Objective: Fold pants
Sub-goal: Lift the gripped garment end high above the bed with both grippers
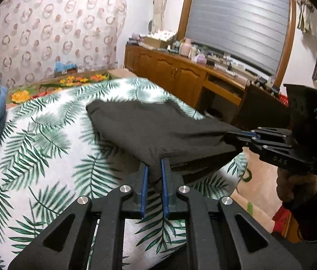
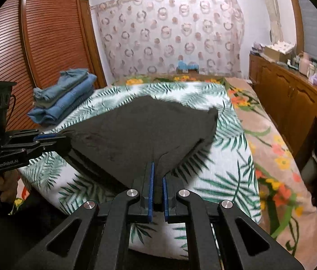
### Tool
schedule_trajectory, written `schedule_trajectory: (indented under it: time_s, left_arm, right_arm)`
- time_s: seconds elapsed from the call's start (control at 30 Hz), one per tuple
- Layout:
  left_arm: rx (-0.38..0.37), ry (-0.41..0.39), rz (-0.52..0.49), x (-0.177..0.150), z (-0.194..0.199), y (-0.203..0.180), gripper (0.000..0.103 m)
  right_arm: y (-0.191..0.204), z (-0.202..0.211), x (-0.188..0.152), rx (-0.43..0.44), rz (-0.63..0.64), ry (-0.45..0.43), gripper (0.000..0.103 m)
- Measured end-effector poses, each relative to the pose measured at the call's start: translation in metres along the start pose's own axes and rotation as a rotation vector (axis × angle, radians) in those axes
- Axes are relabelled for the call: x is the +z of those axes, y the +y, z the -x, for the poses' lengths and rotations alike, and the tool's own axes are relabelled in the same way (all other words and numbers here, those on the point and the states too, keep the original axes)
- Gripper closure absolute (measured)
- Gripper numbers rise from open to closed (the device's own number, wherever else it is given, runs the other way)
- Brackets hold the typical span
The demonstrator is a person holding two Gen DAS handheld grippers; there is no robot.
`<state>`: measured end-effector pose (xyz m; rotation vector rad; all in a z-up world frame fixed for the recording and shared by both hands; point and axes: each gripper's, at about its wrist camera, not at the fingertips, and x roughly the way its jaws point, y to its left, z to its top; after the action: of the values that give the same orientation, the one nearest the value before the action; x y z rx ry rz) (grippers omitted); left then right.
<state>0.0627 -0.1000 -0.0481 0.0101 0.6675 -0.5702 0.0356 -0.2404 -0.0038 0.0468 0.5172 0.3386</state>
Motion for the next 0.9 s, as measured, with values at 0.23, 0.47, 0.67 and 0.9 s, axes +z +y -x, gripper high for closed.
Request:
schedule_trajectory:
  time_s: [0.23,0.47,0.67,0.9]
  left_arm:
    - [0.007,-0.083,0.005,0.013,0.027,0.004,0.092]
    - [0.021,-0.152,0.019,0.025,0.050,0.012,0.092]
    - [0.032,-0.201,0.014,0.027,0.067,0.011,0.093]
    - [0.045,-0.240,0.026,0.029,0.081,0.018,0.093]
  right_arm:
    - [0.013,0.017,0.021,0.010,0.053,-0.071,0.097]
    - [0.028,0.029,0.038,0.023,0.113,-0.122,0.097]
    - [0.040,0.037,0.046,0.041,0.155,-0.164,0.097]
    - [0.036,0.033,0.044,0.063,0.165,-0.186,0.097]
